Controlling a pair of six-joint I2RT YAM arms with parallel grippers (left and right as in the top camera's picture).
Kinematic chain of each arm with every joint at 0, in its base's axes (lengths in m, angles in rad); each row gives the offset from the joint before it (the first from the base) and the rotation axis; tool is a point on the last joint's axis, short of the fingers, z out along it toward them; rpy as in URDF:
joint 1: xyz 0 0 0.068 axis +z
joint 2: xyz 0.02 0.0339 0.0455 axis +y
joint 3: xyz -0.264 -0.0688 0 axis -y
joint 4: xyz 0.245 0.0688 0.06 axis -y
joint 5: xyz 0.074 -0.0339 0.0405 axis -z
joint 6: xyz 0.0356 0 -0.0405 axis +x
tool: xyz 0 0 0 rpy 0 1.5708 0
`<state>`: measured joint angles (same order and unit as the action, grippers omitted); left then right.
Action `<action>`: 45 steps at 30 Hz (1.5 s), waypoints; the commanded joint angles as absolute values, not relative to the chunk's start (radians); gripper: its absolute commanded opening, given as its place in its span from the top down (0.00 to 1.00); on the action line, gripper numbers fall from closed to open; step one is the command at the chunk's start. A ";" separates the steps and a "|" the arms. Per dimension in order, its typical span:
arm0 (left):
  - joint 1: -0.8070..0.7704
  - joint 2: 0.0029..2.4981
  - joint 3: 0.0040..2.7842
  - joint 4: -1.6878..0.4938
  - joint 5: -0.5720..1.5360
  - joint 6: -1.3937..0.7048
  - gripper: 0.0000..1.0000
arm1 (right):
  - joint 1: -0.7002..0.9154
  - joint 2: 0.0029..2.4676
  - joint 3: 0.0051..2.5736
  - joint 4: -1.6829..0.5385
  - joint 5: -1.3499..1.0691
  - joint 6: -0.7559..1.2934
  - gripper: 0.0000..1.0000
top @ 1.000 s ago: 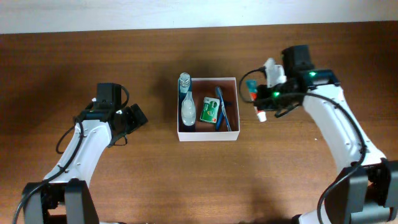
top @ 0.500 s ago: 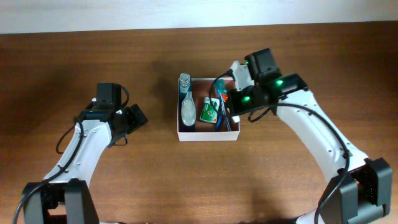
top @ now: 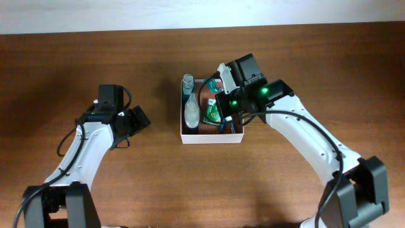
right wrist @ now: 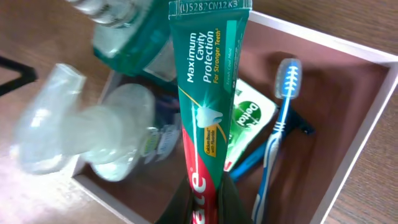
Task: Pack container
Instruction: 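Lift the toothpaste tube and carry it into the pink box, then lower the tube beside the toothbrush and open the right gripper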
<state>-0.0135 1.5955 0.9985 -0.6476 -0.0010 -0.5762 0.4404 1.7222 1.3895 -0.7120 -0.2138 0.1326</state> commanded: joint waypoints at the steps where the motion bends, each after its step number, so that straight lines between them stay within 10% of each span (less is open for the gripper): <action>1: -0.012 1.599 0.995 -0.648 -0.007 -0.571 0.00 | 0.447 1.750 1.410 -0.707 -0.175 0.141 0.96; 43: -0.012 1.599 0.995 -0.648 -0.007 -0.571 0.00 | 0.447 1.990 1.401 -0.601 -0.171 0.140 0.94; 45: -0.012 1.599 0.995 -0.648 -0.007 -0.571 0.00 | 0.447 1.990 1.401 -0.600 -0.172 0.140 0.83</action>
<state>-0.0135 1.5955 0.9985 -0.6476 -0.0010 -0.5762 0.4404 1.9762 1.3895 -0.6044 -0.1806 0.1352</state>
